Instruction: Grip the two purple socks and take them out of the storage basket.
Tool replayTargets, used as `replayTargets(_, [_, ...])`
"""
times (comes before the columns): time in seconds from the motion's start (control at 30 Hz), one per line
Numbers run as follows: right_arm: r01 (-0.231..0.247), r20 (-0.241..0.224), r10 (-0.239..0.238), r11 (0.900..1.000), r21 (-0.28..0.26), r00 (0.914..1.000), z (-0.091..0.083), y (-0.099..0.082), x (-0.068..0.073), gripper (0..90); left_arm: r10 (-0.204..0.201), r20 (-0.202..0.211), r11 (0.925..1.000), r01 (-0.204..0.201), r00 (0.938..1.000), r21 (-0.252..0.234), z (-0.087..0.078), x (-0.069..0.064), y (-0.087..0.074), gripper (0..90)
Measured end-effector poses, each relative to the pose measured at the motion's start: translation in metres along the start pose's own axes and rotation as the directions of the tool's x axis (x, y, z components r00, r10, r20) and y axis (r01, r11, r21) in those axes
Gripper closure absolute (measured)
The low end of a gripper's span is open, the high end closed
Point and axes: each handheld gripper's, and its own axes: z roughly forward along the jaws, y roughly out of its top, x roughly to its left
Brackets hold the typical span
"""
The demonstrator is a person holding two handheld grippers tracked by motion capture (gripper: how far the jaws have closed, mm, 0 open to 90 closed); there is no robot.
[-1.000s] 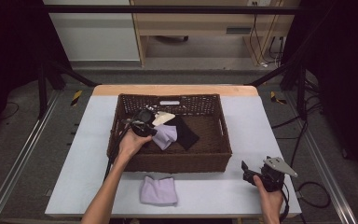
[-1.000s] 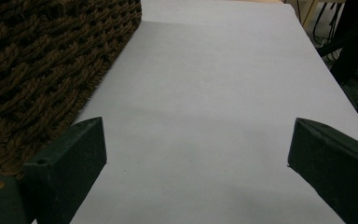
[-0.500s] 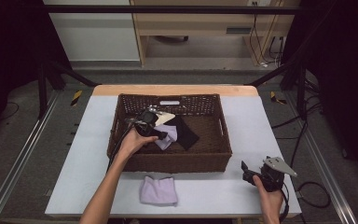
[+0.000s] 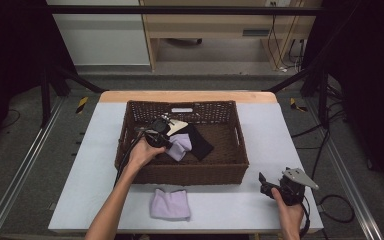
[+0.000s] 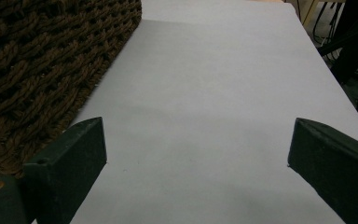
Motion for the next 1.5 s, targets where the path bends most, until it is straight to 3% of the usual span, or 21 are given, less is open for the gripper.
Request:
replayTargets(0.07, [-0.002,0.0,0.002,1.0,0.002,1.0,0.0,0.0,0.0,4.8,0.007,-0.008,0.9986,-0.008,0.9999,-0.053,-0.006,-0.001,0.0,85.8])
replayTargets(0.2, [-0.004,-0.002,0.004,1.0,0.001,1.0,0.0,0.0,0.0,4.8,-0.026,0.012,0.9782,0.028,0.9996,-0.206,-0.02,0.001,-0.004,86.0])
replayTargets(0.33, [-0.004,-0.001,0.004,1.0,0.002,1.0,0.0,0.0,-0.001,4.8,-0.05,0.011,0.9469,0.051,0.9987,-0.317,-0.033,0.004,-0.008,86.1])
replayTargets(0.4, [-0.003,-0.001,0.003,1.0,0.0,1.0,0.0,0.0,-0.001,4.8,-0.062,0.016,0.9311,0.063,0.998,-0.359,-0.037,0.004,-0.009,86.2])
replayTargets(0.47, [-0.003,0.0,0.003,1.0,-0.002,1.0,0.0,0.0,-0.001,4.8,-0.062,0.0,0.9204,0.057,0.9981,-0.387,-0.042,0.004,-0.01,86.2])
replayTargets(0.53, [-0.003,0.0,0.003,1.0,-0.002,1.0,0.0,0.0,-0.001,4.8,-0.068,-0.013,0.9045,0.056,0.9976,-0.423,-0.047,0.003,-0.009,86.3])
replayTargets(0.7, [-0.005,-0.002,0.005,1.0,0.0,1.0,0.0,0.0,-0.001,4.8,-0.08,-0.01,0.8529,0.064,0.9967,-0.518,-0.064,-0.002,-0.01,86.3])
replayTargets(0.73, [-0.005,-0.002,0.005,1.0,0.0,1.0,0.0,0.0,-0.001,4.8,-0.079,-0.003,0.8456,0.066,0.9968,-0.53,-0.067,-0.002,-0.011,86.3])
replayTargets(0.8, [-0.003,-0.001,0.003,1.0,-0.002,1.0,0.0,0.0,-0.001,4.8,-0.076,0.013,0.8215,0.07,0.997,-0.566,-0.077,-0.004,-0.012,86.3])
replayTargets(1.17, [-0.003,0.0,0.003,1.0,0.0,1.0,0.0,0.0,-0.001,4.8,-0.039,0.02,0.7357,0.042,0.9991,-0.676,-0.131,-0.018,-0.031,86.3])
replayTargets(1.5, [-0.003,0.001,0.003,1.0,0.0,1.0,0.0,0.0,-0.001,4.8,0.02,0.04,0.6835,0.016,0.999,-0.73,-0.172,-0.042,-0.056,86.4])
